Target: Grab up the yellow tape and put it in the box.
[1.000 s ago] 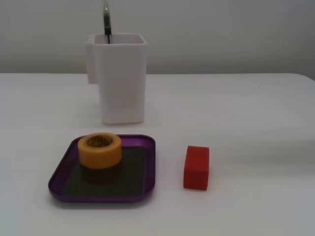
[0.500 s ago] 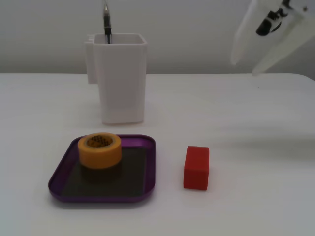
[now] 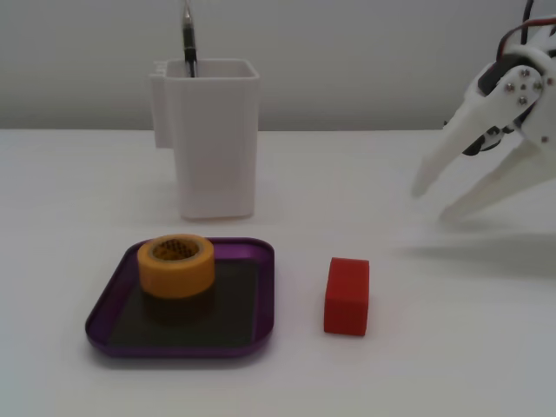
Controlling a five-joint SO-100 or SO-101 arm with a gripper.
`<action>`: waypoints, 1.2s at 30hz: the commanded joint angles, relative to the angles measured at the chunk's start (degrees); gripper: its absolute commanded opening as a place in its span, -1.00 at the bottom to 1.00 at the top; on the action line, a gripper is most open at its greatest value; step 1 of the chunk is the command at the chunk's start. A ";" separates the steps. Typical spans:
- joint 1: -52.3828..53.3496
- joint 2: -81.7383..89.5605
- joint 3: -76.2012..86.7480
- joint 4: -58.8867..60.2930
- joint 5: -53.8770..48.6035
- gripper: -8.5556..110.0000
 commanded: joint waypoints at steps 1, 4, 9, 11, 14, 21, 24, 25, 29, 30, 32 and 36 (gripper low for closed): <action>0.09 9.49 4.22 -0.26 0.35 -0.71; 0.18 11.95 7.03 -0.62 0.26 -0.72; 0.09 9.49 8.00 -0.35 0.44 -0.73; 0.09 9.49 8.00 -0.26 0.44 -0.74; 0.00 9.49 8.00 -0.18 0.09 -0.88; 0.00 9.49 7.91 2.64 0.62 -0.86; 0.00 9.49 7.91 2.46 0.62 -0.86; 0.18 9.49 7.91 2.46 0.53 -0.86; 0.62 9.49 7.91 2.46 0.35 -0.86; 0.62 9.49 7.91 2.46 0.35 -0.86; 0.62 9.49 7.91 2.46 0.35 -0.86; 0.62 9.49 7.91 2.46 0.35 -0.86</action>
